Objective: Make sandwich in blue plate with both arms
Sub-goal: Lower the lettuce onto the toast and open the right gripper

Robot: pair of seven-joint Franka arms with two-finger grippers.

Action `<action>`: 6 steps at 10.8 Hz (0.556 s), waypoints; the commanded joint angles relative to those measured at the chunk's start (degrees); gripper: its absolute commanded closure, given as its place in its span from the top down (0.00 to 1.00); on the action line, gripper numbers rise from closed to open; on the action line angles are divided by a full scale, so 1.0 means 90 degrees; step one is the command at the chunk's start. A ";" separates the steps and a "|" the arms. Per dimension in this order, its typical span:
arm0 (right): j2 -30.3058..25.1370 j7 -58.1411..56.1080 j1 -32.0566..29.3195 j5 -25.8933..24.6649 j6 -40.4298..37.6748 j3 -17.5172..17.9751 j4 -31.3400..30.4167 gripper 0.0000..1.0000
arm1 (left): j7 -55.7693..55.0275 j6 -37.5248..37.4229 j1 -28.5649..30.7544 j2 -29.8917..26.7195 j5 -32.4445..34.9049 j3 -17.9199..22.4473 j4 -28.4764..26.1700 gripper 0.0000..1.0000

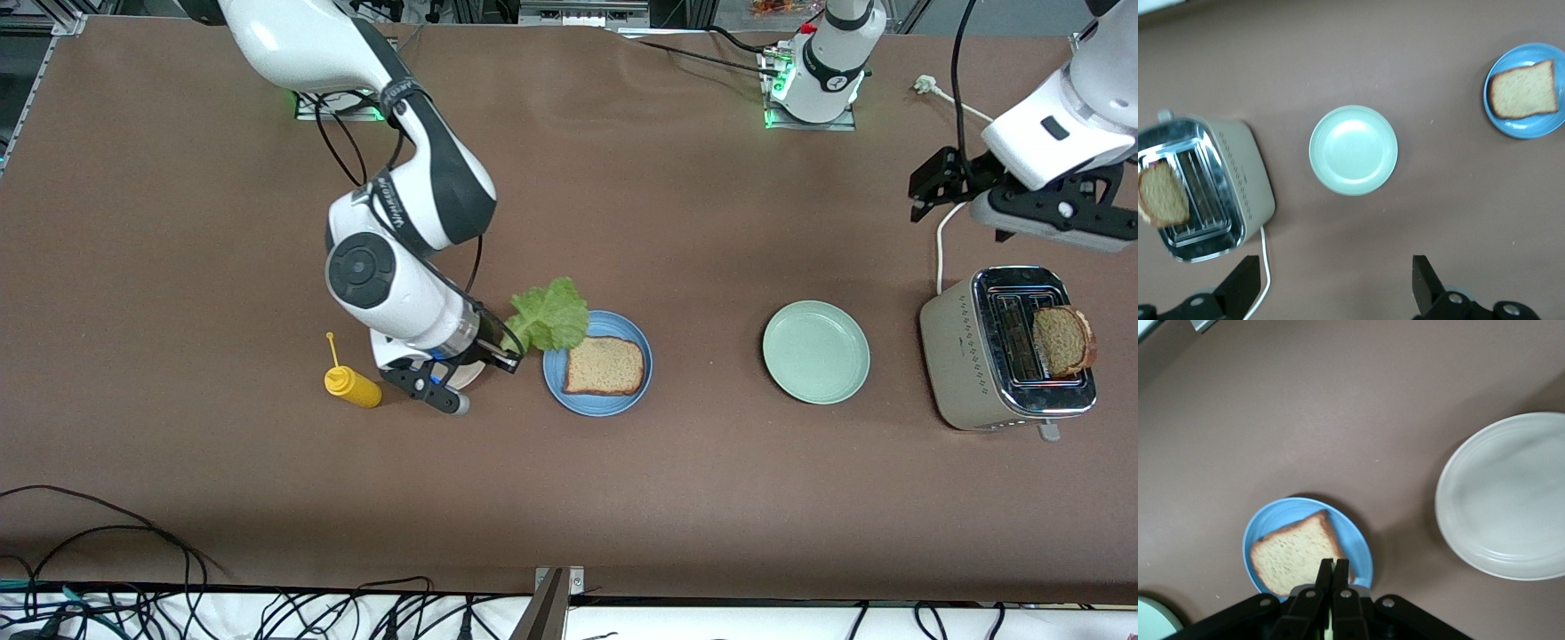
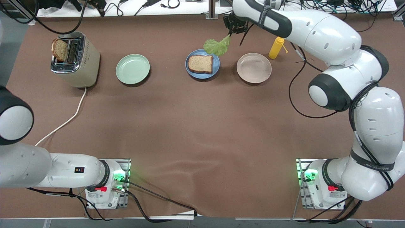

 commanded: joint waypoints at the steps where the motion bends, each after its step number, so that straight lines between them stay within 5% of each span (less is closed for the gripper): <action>1: 0.0542 0.0913 0.0290 0.0166 0.0849 -0.0128 0.0363 0.00 | -0.0043 -0.0026 0.0586 -0.0433 -0.0117 -0.0601 -0.0633 1.00; 6: 0.1373 0.1901 0.0808 0.0156 0.2629 -0.0157 0.0363 0.00 | -0.0063 -0.0192 -0.0019 -0.0423 -0.0117 -0.0056 -0.0584 1.00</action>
